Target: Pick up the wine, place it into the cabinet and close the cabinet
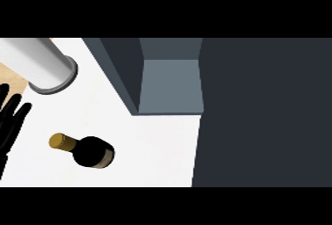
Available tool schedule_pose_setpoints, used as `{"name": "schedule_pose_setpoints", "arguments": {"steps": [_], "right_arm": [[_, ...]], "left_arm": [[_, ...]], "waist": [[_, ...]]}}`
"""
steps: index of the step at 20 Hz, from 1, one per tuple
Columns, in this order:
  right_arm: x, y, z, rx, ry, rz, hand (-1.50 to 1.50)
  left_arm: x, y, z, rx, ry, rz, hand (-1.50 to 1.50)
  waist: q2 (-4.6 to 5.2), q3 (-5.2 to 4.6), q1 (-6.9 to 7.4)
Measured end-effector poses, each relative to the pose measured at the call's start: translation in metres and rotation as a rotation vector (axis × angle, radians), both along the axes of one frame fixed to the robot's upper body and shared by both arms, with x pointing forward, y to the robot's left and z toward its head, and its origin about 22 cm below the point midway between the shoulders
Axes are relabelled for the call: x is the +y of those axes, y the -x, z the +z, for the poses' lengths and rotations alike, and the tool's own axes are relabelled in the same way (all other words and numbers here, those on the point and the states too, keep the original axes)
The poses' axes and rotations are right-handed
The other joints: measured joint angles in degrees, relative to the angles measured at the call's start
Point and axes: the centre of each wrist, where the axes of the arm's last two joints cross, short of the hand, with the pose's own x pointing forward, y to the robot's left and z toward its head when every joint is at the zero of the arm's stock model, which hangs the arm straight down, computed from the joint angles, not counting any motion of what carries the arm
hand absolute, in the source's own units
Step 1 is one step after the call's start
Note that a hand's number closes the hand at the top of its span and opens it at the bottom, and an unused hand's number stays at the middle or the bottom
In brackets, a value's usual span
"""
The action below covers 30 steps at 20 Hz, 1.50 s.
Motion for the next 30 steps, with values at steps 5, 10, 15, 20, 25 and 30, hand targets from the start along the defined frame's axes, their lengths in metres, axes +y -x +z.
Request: {"name": "schedule_pose_setpoints", "arguments": {"steps": [5, 10, 15, 20, 25, 30], "right_arm": [[0.002, -0.003, 0.005, -0.002, 0.003, -0.003, -1.50], [0.003, -0.004, 0.007, -0.006, 0.007, -0.007, -1.50], [0.000, -0.005, 0.009, -0.013, 0.028, -0.018, -1.50], [0.000, -0.005, 0.010, -0.016, 0.029, -0.021, -1.50], [-0.003, -0.004, 0.008, -0.010, 0.038, -0.031, -1.50], [-0.002, -0.003, 0.006, -0.007, 0.031, -0.023, -1.50]], "left_arm": [[0.011, -0.006, -0.028, 0.037, -0.011, -0.007, -1.50], [0.021, -0.015, -0.055, 0.065, -0.009, -0.022, -1.50], [0.035, -0.021, -0.084, 0.087, -0.012, -0.024, -1.50], [0.048, -0.029, -0.115, 0.108, -0.024, 0.005, -1.50], [0.058, -0.033, -0.135, 0.138, -0.025, 0.017, -1.50], [0.068, -0.040, -0.165, 0.162, -0.024, 0.017, -1.50]], "waist": [[0.04, 0.00, -0.01], [0.06, 0.03, -0.17], [0.07, 0.04, -0.25], [0.06, 0.05, -0.53], [0.04, 0.08, -0.53], [0.06, 0.06, -0.74]]}}
